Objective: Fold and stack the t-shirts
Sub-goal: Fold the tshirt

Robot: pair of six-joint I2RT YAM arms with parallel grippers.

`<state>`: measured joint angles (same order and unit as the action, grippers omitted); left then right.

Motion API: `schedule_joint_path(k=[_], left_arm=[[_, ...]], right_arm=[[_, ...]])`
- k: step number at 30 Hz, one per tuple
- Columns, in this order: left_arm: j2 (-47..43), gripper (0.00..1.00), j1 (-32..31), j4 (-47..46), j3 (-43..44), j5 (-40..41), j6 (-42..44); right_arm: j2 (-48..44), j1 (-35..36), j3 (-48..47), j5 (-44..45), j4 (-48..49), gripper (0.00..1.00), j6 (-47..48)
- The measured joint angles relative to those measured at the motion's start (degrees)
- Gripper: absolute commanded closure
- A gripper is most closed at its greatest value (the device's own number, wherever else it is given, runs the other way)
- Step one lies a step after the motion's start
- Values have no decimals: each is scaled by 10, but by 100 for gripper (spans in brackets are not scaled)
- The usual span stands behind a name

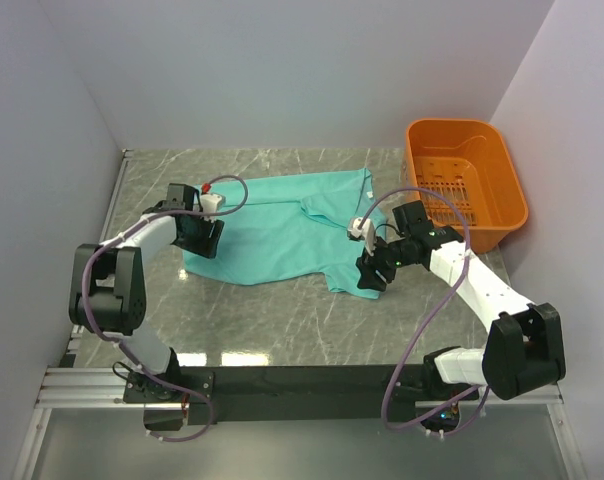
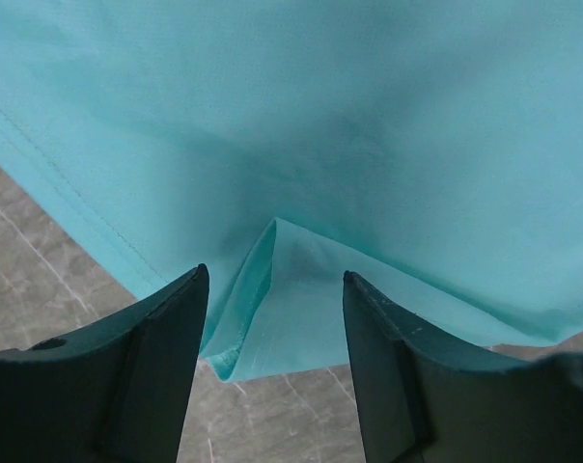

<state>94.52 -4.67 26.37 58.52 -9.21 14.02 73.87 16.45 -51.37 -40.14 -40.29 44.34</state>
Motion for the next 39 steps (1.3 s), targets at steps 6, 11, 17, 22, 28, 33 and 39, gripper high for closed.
schedule_joint_path(k=[6,11,17,22,28,33,39], left_arm=[[17,44,4,11,13,-11,14],[26,50,4,14,16,-20,16],[47,74,4,19,25,-26,16],[48,99,4,21,29,-25,14],[11,99,4,18,21,-26,13],[-75,99,3,8,-4,-34,11],[-124,99,-5,4,-25,-38,11]], right_arm=[[2,-2,0,-2,0,40,0],[3,-4,0,-3,0,40,0],[3,-10,0,-5,0,40,0],[3,-15,0,-6,-1,40,0],[3,-16,0,-9,-11,40,14],[-3,-17,3,-3,-45,38,110],[-63,-17,51,28,-83,39,291]])
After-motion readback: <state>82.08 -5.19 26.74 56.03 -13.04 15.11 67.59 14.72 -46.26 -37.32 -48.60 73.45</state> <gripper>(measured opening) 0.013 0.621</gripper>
